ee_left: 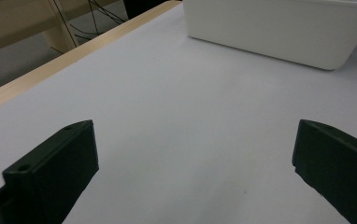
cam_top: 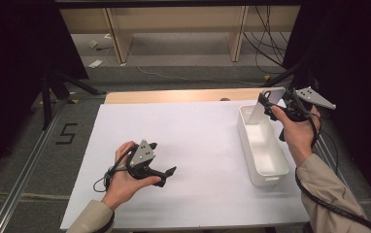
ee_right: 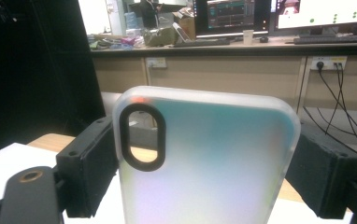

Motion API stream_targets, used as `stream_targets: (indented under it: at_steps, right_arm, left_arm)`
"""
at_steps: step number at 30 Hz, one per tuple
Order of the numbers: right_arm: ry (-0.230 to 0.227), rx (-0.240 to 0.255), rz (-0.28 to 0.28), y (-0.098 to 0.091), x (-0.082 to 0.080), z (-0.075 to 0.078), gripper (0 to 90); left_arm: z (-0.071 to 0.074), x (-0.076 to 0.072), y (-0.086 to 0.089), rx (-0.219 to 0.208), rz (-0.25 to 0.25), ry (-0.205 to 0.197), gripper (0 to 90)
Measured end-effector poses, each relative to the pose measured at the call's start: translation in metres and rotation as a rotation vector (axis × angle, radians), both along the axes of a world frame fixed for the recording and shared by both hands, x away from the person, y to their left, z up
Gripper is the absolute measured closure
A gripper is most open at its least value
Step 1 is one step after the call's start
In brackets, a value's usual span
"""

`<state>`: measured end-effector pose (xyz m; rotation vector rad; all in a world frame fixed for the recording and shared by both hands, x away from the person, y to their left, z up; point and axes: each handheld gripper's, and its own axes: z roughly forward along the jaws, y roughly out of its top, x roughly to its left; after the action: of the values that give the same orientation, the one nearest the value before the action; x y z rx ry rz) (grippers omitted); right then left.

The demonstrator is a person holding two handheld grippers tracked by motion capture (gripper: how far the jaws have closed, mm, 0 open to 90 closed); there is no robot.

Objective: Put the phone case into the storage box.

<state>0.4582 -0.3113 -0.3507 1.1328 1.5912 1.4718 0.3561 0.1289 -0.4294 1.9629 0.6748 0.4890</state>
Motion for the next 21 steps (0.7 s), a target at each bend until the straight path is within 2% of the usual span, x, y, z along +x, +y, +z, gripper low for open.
stream_targets:
  at_steps: [21]
  right_arm:
    - [0.017,-0.035,-0.020,0.004,0.011,-0.005,18.0]
  left_arm:
    - [0.000,0.000,0.000,0.000,0.000,0.001,0.0]
